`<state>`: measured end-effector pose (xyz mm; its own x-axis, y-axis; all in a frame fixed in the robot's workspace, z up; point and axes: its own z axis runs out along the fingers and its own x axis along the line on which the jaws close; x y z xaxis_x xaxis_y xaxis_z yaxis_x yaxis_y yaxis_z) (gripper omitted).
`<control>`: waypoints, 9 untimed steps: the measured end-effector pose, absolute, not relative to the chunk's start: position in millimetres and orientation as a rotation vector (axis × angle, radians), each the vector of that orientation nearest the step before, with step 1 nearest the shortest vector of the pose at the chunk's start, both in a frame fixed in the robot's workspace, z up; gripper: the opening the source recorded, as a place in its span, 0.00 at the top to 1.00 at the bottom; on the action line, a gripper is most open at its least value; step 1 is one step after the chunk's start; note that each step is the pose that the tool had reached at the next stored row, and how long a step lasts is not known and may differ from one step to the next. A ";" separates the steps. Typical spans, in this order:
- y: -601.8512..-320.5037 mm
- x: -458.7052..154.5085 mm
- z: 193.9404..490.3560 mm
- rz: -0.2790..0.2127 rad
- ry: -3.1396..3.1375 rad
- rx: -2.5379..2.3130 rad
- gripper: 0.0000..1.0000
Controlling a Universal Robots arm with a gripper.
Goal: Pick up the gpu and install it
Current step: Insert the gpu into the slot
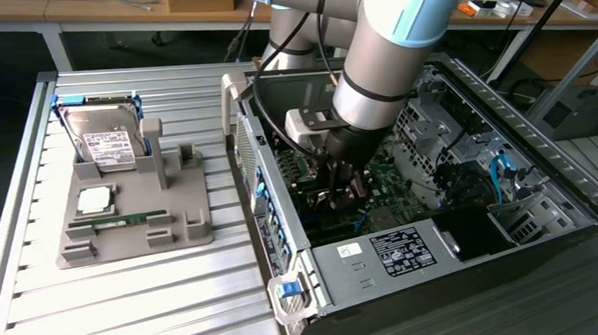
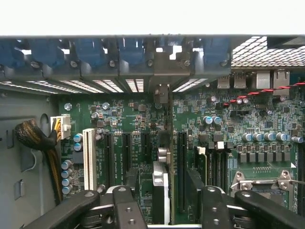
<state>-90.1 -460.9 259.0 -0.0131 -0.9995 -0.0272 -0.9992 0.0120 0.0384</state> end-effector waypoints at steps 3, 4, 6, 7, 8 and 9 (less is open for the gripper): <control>-460.0 -90.1 272.4 -0.070 -2.228 2.200 0.48; -459.3 -90.1 277.1 -0.069 -2.228 2.200 0.48; -455.7 -90.0 285.9 -0.064 -2.226 2.198 0.49; -453.1 -90.1 289.0 -0.060 -2.225 2.196 0.49; -450.6 -90.0 291.0 -0.054 -2.222 2.193 0.56; -448.3 -90.1 292.1 -0.041 -2.217 2.188 0.56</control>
<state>-90.1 -448.3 292.1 -0.0133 -0.9999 0.0005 -0.9992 0.0133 0.0378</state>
